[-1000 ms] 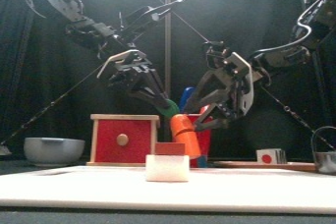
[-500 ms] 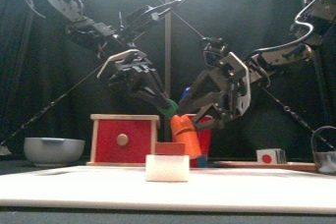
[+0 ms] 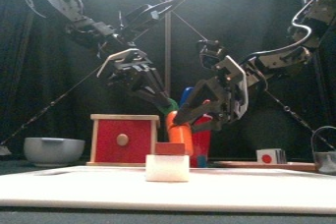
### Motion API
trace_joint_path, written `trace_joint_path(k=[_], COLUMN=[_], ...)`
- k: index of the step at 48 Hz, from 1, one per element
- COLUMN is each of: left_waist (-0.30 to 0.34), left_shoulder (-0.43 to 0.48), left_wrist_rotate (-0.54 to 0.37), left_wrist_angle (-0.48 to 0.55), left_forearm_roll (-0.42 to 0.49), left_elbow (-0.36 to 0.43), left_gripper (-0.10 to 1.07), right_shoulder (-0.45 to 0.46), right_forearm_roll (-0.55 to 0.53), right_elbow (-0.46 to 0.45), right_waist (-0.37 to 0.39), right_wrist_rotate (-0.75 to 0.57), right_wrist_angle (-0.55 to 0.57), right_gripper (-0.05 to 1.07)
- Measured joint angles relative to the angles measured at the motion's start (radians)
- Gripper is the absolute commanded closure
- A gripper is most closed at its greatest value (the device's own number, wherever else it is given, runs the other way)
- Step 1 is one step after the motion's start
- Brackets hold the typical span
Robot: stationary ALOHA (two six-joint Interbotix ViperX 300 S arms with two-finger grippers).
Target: Stand up carrot
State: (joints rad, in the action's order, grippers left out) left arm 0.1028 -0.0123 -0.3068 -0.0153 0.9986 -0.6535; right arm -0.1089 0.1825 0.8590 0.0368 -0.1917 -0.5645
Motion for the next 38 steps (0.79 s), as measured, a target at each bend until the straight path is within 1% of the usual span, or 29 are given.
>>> trace_joint_path(k=[8,19,33,38], left_waist=[0.000,-0.002,-0.002,-0.002], left_shoulder=[0.000,0.000,0.000,0.000], left_wrist_rotate=[0.000,0.000,0.000,-0.002], left_wrist_angle=[0.000,0.002,0.003,0.005], left_forearm_roll=[0.000,0.000,0.000,0.000], left_elbow=[0.000,0.000,-0.005,-0.006], left_gripper=[0.47,0.47,0.47,0.47], right_shoulder=[-0.006,-0.044,-0.048,-0.049], right_forearm_roll=[0.008,0.011,0.011,0.009], right_elbow=[-0.003,-0.025,-0.032,-0.029], right_waist=[0.008,0.026,0.029,0.029], right_wrist_rotate=[0.002,0.002,0.003,0.003], right_wrist_angle=[-0.018,-0.031,-0.032,-0.032], right_gripper=[0.18,0.18,0.19,0.22])
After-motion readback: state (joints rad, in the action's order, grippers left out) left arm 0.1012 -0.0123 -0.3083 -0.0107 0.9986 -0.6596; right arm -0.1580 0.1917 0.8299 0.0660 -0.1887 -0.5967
